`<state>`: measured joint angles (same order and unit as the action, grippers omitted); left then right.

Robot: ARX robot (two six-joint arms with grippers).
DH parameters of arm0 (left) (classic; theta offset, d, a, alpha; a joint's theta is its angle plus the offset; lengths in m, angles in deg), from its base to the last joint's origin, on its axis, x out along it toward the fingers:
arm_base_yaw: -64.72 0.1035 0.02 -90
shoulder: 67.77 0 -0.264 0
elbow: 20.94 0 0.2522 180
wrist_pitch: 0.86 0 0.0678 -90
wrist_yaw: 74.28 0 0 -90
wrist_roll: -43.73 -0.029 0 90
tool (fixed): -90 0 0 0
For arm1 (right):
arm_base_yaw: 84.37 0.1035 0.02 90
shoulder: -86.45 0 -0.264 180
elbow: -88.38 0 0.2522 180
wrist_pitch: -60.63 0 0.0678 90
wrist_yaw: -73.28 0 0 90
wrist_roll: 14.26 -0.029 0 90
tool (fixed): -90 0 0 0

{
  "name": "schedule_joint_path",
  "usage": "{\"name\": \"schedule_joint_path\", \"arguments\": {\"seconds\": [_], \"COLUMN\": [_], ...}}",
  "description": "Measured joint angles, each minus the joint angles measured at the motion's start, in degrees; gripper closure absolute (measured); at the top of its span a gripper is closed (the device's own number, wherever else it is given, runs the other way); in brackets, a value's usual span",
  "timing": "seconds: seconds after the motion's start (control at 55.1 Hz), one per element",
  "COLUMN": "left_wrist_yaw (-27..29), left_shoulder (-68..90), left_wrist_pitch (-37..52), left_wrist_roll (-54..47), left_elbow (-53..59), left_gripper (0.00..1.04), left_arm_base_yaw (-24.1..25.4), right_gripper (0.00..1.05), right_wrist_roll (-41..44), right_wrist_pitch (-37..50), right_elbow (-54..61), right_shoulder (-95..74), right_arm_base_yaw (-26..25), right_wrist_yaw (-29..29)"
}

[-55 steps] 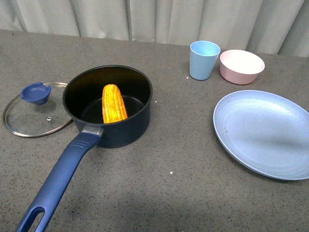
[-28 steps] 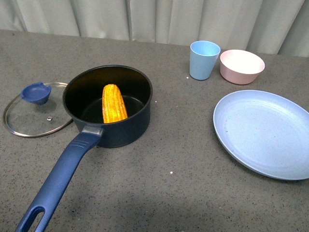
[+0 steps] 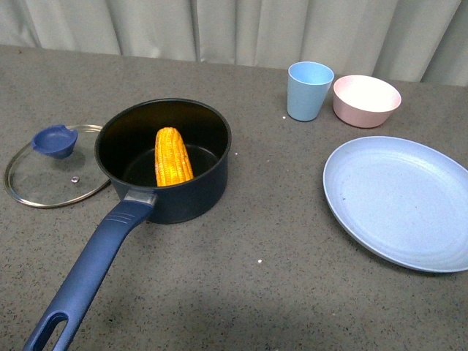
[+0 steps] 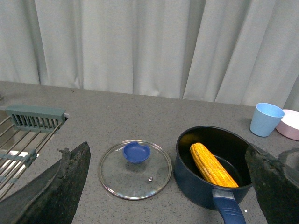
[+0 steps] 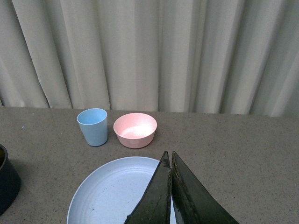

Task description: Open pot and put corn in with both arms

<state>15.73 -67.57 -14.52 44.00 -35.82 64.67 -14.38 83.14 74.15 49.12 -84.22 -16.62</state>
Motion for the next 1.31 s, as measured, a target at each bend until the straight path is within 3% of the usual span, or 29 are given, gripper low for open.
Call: {"name": "schedule_joint_path", "arguments": {"seconds": [0.617, 1.179, 1.306], "left_wrist_yaw": [0.0, 0.0, 0.04], "left_shoulder": [0.0, 0.0, 0.0], "left_wrist_pitch": [0.0, 0.0, -0.02], "left_wrist_roll": [0.0, 0.0, 0.0], "left_elbow": [0.0, 0.0, 0.0], "left_gripper": [0.06, 0.06, 0.06], "left_arm_base_yaw": [0.0, 0.0, 0.0], "right_gripper": [1.04, 1.04, 1.04], "right_wrist_roll": [0.0, 0.0, 0.07], "right_wrist_pitch": [-17.25, -26.16, -35.78], "right_elbow": [0.17, 0.17, 0.13], "right_shoulder": [18.45, 27.43, 35.54], "right_arm_base_yaw": [0.0, 0.0, 0.0], "right_wrist_yaw": [-0.02, -0.07, -0.2]}}
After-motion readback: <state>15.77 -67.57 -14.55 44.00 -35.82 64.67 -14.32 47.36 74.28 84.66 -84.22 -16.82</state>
